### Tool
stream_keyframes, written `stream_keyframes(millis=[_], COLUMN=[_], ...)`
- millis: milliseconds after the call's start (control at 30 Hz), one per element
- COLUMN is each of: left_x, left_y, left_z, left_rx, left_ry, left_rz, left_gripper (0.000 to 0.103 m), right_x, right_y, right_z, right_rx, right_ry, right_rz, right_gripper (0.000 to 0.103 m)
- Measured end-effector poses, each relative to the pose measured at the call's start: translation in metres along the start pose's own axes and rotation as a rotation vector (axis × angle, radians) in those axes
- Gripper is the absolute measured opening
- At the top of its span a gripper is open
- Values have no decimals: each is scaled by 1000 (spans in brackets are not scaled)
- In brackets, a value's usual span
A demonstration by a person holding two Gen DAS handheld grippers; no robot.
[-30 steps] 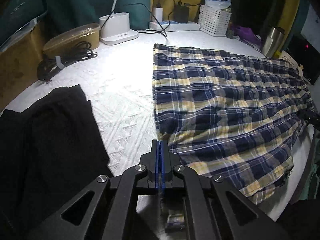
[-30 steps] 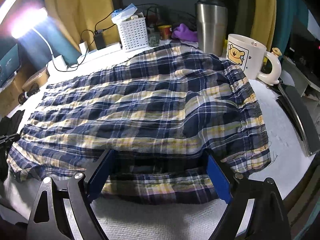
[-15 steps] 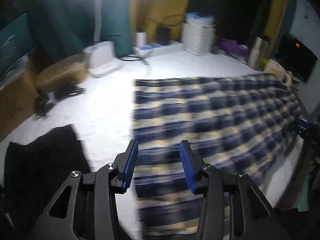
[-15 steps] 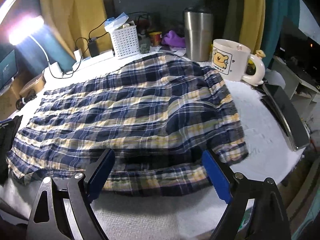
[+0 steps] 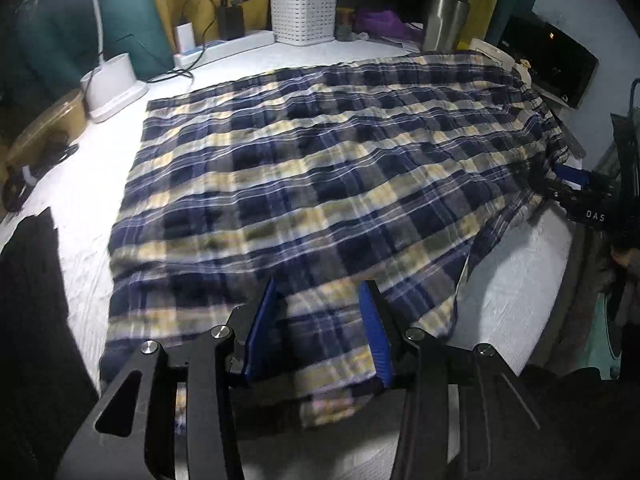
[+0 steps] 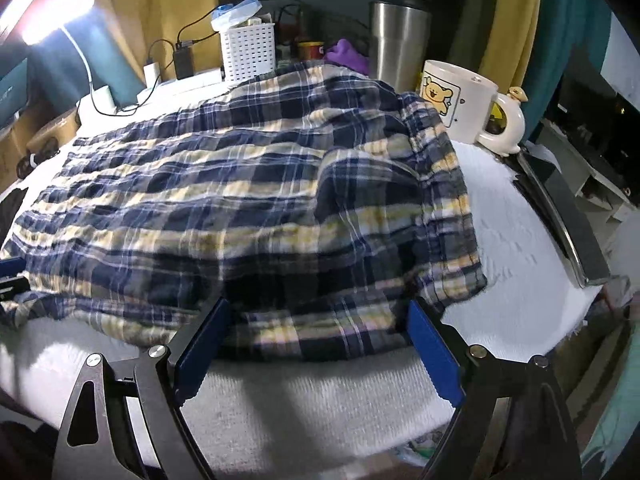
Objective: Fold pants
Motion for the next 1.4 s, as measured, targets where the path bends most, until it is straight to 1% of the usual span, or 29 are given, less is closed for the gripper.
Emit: stream_keyframes(millis=[67, 133, 200, 233, 300, 433, 533, 633, 700, 800, 867, 967, 1033, 1100, 1167, 1267, 1300, 1400], left_x=[5, 13, 25, 31, 44, 68, 75, 73, 70, 67, 67, 73, 77, 84, 92, 101, 103, 103], left_y=[2, 3, 2, 0, -8, -27, -43, -58, -70, -78, -81, -82, -86, -89, -93, -98, -100, -115], left_z=[2, 5, 12, 16, 22, 23, 20, 17, 8, -6, -20, -38, -42, -44, -46, -45, -44, -34], left_rx=[5, 28, 31, 20, -12, -41, -64, -78, -77, -55, -27, 21, 8, 4, 2, 27, 32, -11], left_ry=[-3, -22, 0, -6, -45, -92, -88, -62, -46, -40, -57, -80, -81, -91, -103, -111, -113, -89], left_rz=[12, 32, 65, 73, 76, 88, 83, 59, 39, 18, 3, -3, -8, 0, 18, 37, 48, 57], left_gripper=[43, 43, 43, 43, 43, 43, 43, 43, 43, 43, 43, 44, 47, 55, 61, 62, 62, 61], right_x=[-3, -8, -16, -20, -24, -27, -19, -3, 11, 27, 33, 32, 28, 23, 18, 15, 17, 29], right_y=[2, 4, 5, 4, 0, -16, -31, -48, -57, -66, -71, -73, -73, -74, -76, -81, -85, -102], right_z=[2, 4, 10, 13, 21, 37, 39, 36, 28, 10, -4, -26, -38, -48, -51, -48, -44, -30], right_rx=[3, 15, 7, -2, -28, -89, -118, -141, -136, -112, -85, -31, 2, 24, 29, 44, 36, -12], right_ry=[5, 20, 18, 15, 20, 17, 6, -28, -56, -82, -94, -83, -67, -48, -39, -52, -57, -76], right_rz=[-4, -20, -55, -69, -81, -99, -87, -51, -15, 12, 21, 16, 6, 2, -4, -21, -19, 16], right_gripper=[90, 90, 90, 90, 90, 90, 90, 90, 90, 90, 90, 90, 90, 90, 90, 90, 90, 90])
Point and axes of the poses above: each gripper's, at about its wrist camera, not at the fingertips, and z roughly against the way its jaws point, x to its left, y to its underside, the point moved 6 cm from there along -z, roughly the way its jaws point, and after that the axes turned 3 degrees about x, right-handed, at the moved point
